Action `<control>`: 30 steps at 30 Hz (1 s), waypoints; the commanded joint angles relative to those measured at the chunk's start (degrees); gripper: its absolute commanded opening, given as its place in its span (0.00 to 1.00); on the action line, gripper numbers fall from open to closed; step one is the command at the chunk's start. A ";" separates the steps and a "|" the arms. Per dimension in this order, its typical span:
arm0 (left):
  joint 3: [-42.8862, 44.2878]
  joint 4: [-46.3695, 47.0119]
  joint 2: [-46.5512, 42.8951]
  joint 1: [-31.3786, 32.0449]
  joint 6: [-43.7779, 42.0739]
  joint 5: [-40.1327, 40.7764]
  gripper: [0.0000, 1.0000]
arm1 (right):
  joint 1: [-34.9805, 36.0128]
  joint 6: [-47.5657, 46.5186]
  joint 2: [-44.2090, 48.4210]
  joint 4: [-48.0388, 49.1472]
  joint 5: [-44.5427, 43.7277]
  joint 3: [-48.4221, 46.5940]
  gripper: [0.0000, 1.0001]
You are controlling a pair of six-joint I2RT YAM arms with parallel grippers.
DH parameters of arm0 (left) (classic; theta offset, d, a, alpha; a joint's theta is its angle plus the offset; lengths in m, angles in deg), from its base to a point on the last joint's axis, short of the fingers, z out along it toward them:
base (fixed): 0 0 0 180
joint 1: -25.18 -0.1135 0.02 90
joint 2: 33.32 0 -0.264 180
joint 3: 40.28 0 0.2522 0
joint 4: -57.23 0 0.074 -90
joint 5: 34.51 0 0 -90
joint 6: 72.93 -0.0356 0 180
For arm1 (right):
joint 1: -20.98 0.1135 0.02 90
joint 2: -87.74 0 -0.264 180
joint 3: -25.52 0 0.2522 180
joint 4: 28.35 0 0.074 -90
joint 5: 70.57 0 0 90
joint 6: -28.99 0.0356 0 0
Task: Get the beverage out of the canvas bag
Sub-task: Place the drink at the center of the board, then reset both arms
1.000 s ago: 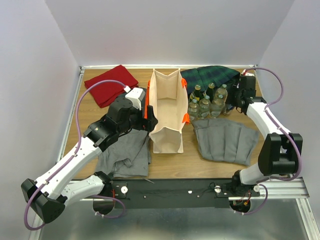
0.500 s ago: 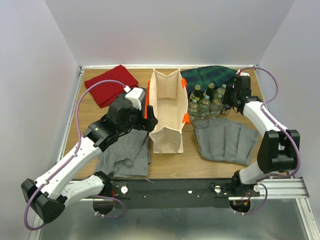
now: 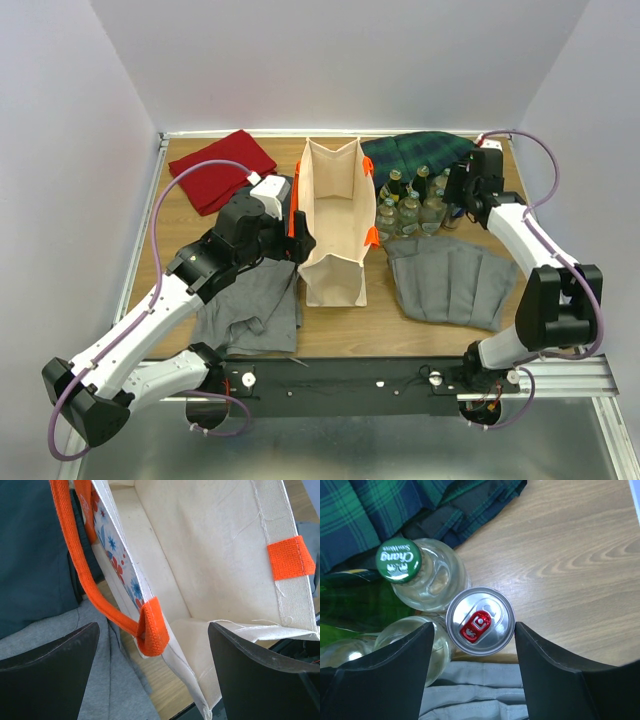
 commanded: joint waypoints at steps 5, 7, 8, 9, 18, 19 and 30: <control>-0.56 -0.96 -1.56 -0.09 0.36 1.16 0.99 | 0.36 0.94 2.89 -0.33 -1.02 -3.57 0.77; -0.13 -1.22 -1.73 -0.09 0.62 2.03 0.99 | 0.45 1.21 3.85 -1.82 -1.81 -4.19 0.78; 0.40 -1.92 -1.73 -0.09 0.97 2.21 0.99 | 0.45 1.29 4.38 -2.52 -2.16 -4.97 0.79; 1.01 -2.53 -1.39 -0.09 0.89 2.56 0.99 | 0.36 1.30 5.08 -3.57 -2.51 -5.24 0.80; 7.87 -7.02 0.03 -0.09 0.36 4.14 0.99 | 0.36 2.17 14.92 -8.84 -4.98 -8.14 1.00; 8.22 -7.11 -0.32 -0.09 0.53 4.32 0.99 | 0.36 2.44 15.63 -9.47 -5.59 -8.49 1.00; 7.26 -9.48 -5.95 -0.09 -2.18 14.25 0.99 | 0.45 7.27 28.38 -14.64 10.22 -0.86 1.00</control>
